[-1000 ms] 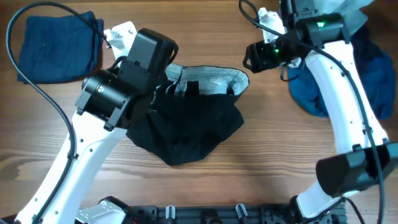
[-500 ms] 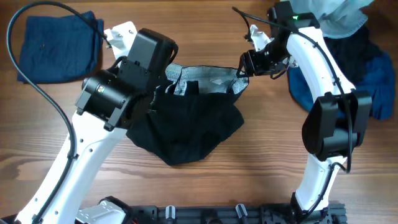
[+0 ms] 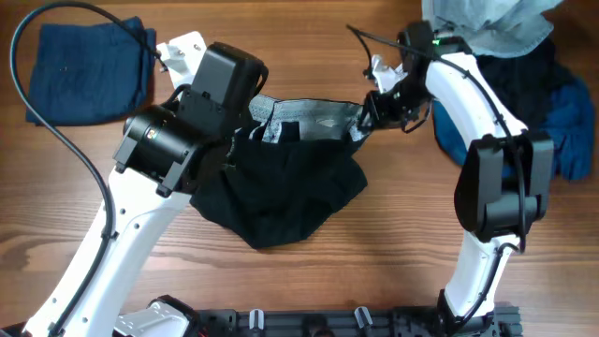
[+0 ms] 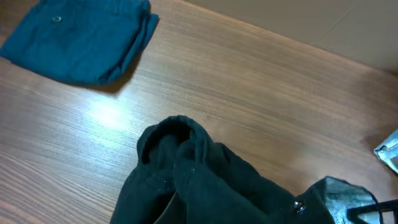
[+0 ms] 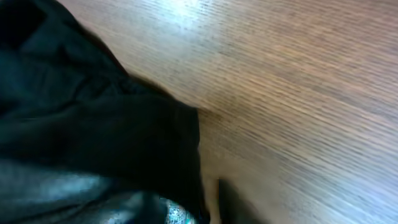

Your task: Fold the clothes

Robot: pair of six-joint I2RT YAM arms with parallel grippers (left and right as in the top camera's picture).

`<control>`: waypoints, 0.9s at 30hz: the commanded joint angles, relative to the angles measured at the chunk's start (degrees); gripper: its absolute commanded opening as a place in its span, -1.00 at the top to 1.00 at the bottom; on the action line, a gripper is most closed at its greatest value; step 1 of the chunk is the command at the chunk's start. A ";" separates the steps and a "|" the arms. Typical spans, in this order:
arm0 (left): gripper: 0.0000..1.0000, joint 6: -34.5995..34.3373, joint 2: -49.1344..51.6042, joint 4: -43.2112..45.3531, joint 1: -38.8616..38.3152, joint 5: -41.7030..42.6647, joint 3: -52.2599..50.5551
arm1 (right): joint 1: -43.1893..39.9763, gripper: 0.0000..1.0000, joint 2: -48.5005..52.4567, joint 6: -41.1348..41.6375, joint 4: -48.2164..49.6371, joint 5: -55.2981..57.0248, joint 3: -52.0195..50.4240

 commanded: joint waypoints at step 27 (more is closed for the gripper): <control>0.92 6.88 -29.92 25.29 9.51 1.14 7.13 | -7.80 0.91 -29.81 11.10 -19.82 14.58 56.37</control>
